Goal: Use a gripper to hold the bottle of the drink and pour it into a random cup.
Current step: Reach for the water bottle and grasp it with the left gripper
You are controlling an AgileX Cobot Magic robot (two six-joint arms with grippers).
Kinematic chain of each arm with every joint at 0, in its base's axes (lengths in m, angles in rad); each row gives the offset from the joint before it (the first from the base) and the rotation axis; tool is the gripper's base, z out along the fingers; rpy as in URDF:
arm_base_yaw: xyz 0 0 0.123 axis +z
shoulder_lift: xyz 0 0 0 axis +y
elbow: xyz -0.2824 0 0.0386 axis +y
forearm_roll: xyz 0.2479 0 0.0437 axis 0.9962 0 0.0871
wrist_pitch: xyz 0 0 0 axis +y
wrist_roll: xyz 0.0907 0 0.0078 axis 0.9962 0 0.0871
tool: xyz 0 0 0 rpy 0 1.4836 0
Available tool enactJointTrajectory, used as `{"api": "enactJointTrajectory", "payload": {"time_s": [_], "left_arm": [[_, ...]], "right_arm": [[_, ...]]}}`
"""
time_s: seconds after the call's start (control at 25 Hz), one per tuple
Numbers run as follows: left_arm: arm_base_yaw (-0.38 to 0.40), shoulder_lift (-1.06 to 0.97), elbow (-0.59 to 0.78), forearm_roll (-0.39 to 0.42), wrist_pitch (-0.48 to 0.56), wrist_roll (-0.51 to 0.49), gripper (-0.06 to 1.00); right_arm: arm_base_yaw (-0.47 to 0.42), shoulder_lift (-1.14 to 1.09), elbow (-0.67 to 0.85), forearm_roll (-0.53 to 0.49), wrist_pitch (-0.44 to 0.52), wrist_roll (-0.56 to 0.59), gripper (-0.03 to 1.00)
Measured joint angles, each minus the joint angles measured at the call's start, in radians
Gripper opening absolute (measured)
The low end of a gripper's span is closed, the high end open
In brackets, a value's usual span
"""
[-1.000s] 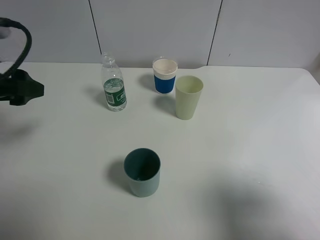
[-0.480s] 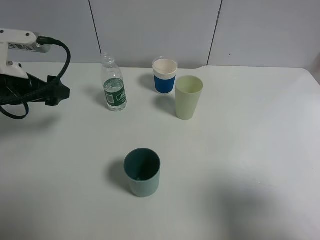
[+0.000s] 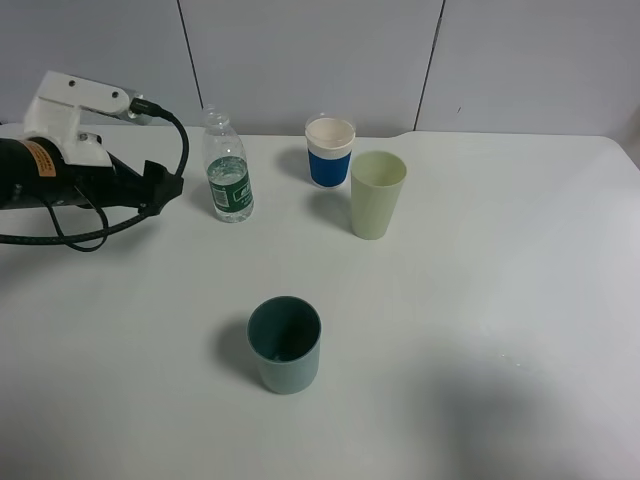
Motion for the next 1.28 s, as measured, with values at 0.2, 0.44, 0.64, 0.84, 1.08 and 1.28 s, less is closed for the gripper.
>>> {"api": "enactJointTrajectory", "payload": {"time_s": [0.2,0.44,0.64,0.84,1.08,1.28], "left_arm": [[0.000,0.088,-0.001,0.120,-0.161,-0.114,0.91],[0.000,0.200,-0.002,0.195,-0.316,-0.145,0.91],[0.000,0.271,0.002,0.205,-0.420,-0.145,0.91],[0.000,0.321,0.002,0.204,-0.518,-0.145,0.91],[0.000,0.383,-0.018,0.201,-0.559,-0.145,0.89],[0.015,0.403,-0.054,0.202,-0.567,-0.145,0.85]], "right_arm": [[0.000,0.000,0.000,0.000,0.000,0.000,0.63],[0.000,0.000,0.000,0.000,0.000,0.000,0.63],[0.000,0.000,0.000,0.000,0.000,0.000,0.63],[0.000,0.000,0.000,0.000,0.000,0.000,0.63],[0.000,0.000,0.000,0.000,0.000,0.000,0.63],[0.000,0.000,0.000,0.000,0.000,0.000,0.63]]}}
